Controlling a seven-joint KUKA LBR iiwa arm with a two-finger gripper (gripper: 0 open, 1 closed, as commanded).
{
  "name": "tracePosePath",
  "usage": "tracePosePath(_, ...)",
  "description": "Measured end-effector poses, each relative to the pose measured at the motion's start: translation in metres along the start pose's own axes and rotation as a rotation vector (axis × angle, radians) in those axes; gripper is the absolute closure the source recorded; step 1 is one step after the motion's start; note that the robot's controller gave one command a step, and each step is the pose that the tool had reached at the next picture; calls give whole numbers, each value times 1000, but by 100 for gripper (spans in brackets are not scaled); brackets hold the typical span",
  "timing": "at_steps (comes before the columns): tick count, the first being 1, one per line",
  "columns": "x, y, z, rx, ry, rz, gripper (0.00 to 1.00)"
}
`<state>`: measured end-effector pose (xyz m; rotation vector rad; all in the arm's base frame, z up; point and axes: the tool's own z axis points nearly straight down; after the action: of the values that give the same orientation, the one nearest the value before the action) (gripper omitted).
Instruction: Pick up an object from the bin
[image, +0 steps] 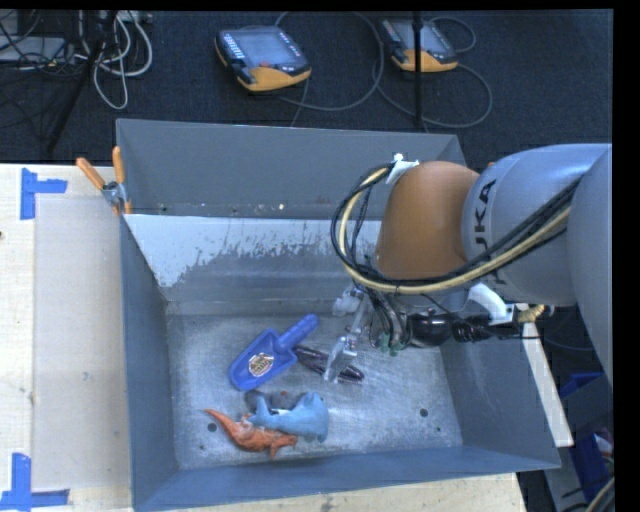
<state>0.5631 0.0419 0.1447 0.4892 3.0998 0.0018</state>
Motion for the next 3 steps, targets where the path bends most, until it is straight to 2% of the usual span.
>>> tracePosePath(1, 4, 1, 72, 1, 0, 35, 0)
tracePosePath(2, -23, 52, 69, 1, -9, -299, 100)
tracePosePath(3, -23, 52, 69, 1, -9, -299, 100)
